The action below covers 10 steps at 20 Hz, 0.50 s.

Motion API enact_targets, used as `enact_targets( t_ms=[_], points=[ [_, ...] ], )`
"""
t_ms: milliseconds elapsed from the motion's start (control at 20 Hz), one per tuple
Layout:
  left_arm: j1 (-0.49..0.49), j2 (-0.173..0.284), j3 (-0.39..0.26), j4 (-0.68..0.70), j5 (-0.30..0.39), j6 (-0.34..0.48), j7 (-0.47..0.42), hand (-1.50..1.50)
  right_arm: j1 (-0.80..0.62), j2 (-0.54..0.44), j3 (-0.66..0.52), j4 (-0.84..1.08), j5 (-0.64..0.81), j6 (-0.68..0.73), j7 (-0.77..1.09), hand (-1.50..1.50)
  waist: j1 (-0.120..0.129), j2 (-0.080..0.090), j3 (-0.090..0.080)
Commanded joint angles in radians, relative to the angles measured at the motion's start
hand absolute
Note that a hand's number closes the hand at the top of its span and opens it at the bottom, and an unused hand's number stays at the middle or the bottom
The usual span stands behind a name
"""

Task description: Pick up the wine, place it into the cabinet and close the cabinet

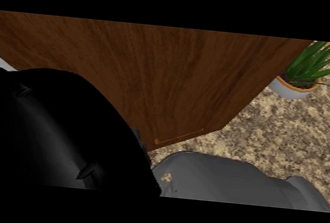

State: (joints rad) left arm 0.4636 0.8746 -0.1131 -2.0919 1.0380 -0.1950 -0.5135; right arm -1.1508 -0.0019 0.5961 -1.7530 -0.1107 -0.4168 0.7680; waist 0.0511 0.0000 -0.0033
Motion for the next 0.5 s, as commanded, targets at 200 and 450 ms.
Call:
enact_targets(
  t_ms=[200, 450],
  points=[
    [0.004, 0.026, 0.094, 0.036, 0.078, -0.095, 0.039, 1.5, -0.192, 0.002, -0.104, 0.433, -0.143, -0.026, -0.189, 1.5, 0.011, 0.01, 0.0],
    [0.017, 0.045, 0.155, 0.04, 0.103, -0.142, 0.052, 1.5, -0.194, 0.002, -0.184, 0.69, -0.141, 0.021, -0.375, 1.5, 0.021, 0.019, 0.0]
  ],
)
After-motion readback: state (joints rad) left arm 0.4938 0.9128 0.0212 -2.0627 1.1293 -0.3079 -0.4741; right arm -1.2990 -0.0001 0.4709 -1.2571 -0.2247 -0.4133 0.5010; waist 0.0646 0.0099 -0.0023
